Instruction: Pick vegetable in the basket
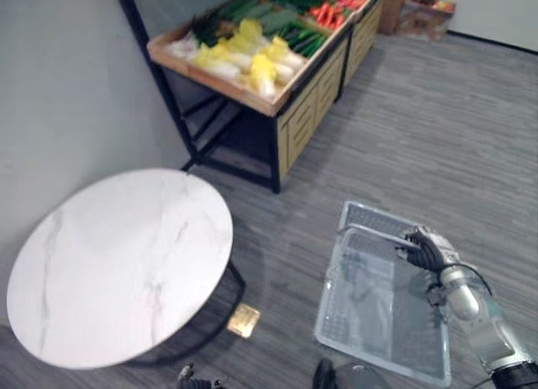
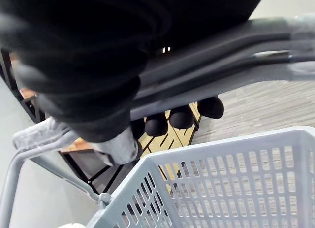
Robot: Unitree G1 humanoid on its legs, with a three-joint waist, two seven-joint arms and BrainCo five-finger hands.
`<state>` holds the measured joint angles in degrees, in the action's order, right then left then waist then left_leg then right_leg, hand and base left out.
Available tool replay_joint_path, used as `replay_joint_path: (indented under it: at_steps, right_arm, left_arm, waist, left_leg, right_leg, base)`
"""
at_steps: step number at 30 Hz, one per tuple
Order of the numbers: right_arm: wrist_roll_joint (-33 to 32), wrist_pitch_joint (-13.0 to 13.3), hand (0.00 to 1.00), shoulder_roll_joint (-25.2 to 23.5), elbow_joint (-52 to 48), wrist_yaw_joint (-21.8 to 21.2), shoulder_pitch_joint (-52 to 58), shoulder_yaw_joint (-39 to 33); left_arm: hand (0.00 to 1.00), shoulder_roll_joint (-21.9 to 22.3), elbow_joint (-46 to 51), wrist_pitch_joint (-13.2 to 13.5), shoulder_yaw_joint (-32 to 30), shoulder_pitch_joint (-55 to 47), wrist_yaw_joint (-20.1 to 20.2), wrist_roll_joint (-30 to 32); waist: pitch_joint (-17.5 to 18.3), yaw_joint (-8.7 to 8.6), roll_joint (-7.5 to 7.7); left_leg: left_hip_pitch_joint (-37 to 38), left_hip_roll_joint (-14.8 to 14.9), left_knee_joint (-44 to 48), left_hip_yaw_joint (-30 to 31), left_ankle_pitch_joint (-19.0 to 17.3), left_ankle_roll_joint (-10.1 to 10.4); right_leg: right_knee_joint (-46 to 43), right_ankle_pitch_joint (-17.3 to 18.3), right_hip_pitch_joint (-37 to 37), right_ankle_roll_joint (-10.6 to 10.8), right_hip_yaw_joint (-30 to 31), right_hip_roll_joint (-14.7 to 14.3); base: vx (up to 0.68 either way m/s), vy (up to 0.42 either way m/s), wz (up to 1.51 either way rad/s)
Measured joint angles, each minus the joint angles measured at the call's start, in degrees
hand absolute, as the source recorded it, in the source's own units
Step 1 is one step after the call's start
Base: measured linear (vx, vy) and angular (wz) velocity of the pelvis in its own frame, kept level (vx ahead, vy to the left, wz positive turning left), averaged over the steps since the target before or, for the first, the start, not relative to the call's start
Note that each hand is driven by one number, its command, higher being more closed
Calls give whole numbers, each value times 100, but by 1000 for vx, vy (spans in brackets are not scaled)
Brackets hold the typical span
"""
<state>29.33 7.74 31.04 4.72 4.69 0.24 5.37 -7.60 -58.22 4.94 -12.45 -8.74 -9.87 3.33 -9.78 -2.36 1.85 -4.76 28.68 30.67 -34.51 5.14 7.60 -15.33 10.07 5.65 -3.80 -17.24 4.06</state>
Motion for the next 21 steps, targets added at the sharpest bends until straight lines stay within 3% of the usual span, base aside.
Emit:
replay_joint_path:
  at_steps: [3, 4, 5, 6, 8, 9, 11, 12, 13, 14, 16, 18, 21]
  right_arm:
    - [-10, 4, 100, 43, 25, -2, -56, 52]
    - [-11, 4, 100, 42, 30, -5, -61, 124]
    - [-11, 4, 100, 42, 34, -8, -60, 162]
    - [-11, 10, 100, 25, 56, -10, -59, 184]
    - [-11, 16, 100, 66, 75, -8, -163, 167]
    - [-7, 15, 100, 66, 81, -8, -189, 166]
    - [8, 9, 100, 84, 170, -8, -207, 168]
    - [8, 8, 100, 84, 223, -8, -209, 168]
    - [4, 8, 100, 99, 296, -10, -216, 172]
    - [2, 25, 100, 182, 291, -6, -249, 147]
    - [3, 15, 100, 149, 300, -7, -236, 125]
    - [4, 13, 100, 146, 302, -12, -205, 128]
    - [14, 11, 100, 5, 326, -13, -300, 129]
  left_arm:
    - [0, 161, 156, 109, 179, -44, 8, -6]
    - [0, 180, 180, 131, 186, -87, 15, -45]
    - [0, 179, 184, 135, 185, -111, 20, -56]
    - [0, 174, 190, 115, 188, -159, 25, -57]
    - [0, 195, 271, 121, 198, -164, 28, -56]
    - [0, 190, 309, 123, 190, -165, 26, -55]
    - [0, 191, 351, 127, 193, -156, 23, -53]
    - [0, 196, 352, 127, 195, -164, 23, -51]
    - [0, 234, 348, 126, 199, -215, 22, -48]
    - [0, 311, 333, 111, 243, -240, 22, -39]
    - [0, 289, 339, 110, 367, -168, 18, -37]
    - [0, 246, 351, 120, 419, -56, 11, -35]
    - [0, 106, 354, 111, 501, 71, 12, -9]
  waist:
    - [-114, 173, -243]
    - [-155, 214, -312]
    - [-161, 227, -317]
    - [-157, 228, -353]
    - [-209, 224, -319]
    - [-237, 233, -311]
    - [-294, 228, -319]
    - [-302, 232, -320]
    - [-313, 253, -319]
    - [-282, 188, -518]
    - [-273, 180, -565]
    - [-333, 193, -408]
    - [-484, 289, -140]
  left_leg:
    - [-191, -1081, 104, 908, -1001, -17]
    - [-228, -1366, -169, 1037, -1149, -70]
    - [-204, -1471, -384, 1043, -1195, -129]
    - [66, -1670, -920, 1050, -1228, -190]
    - [116, -1815, -1122, 1162, -1223, -192]
    - [63, -1828, -1060, 1189, -1223, -192]
    - [-152, -1896, -513, 1409, -1223, -192]
    - [-207, -1902, -331, 1467, -1226, -191]
    - [-210, -1899, -504, 1502, -1503, -146]
    - [-64, -1893, -1165, 1604, -1437, -181]
    - [185, -2036, -1657, 1561, -1507, -252]
    - [203, -2123, -1762, 1448, -1535, -303]
    - [369, -2130, -1771, 1140, -1748, -522]
  right_leg:
    - [425, -225, -115, -33, 666, -146]
    - [453, -289, -107, -43, 832, -213]
    - [458, -332, -97, -5, 909, -227]
    - [469, -393, -44, 121, 1146, -231]
    - [787, -536, 10, 347, 1336, -196]
    - [929, -609, -2, 390, 1359, -173]
    - [1386, -1076, -231, 459, 1514, -60]
    - [1458, -1111, -293, 477, 1584, -29]
    - [1532, -1156, -331, 542, 1705, -23]
    - [1571, -1178, -299, 580, 1777, -110]
    - [1633, -1250, -225, 700, 1907, -52]
    - [1434, -1213, -22, 762, 1952, 15]
    - [55, -839, 658, 787, 1849, 10]
  base:
    - [3, 129, -113]
    - [18, 192, -126]
    - [77, 255, -113]
    - [77, 155, -77]
    - [78, 134, -71]
    - [97, 140, -64]
    - [144, 153, -42]
    - [153, 188, -46]
    - [134, 216, -54]
    - [121, 216, -56]
    - [88, 195, -42]
    - [20, 170, -33]
    - [-18, 106, -47]
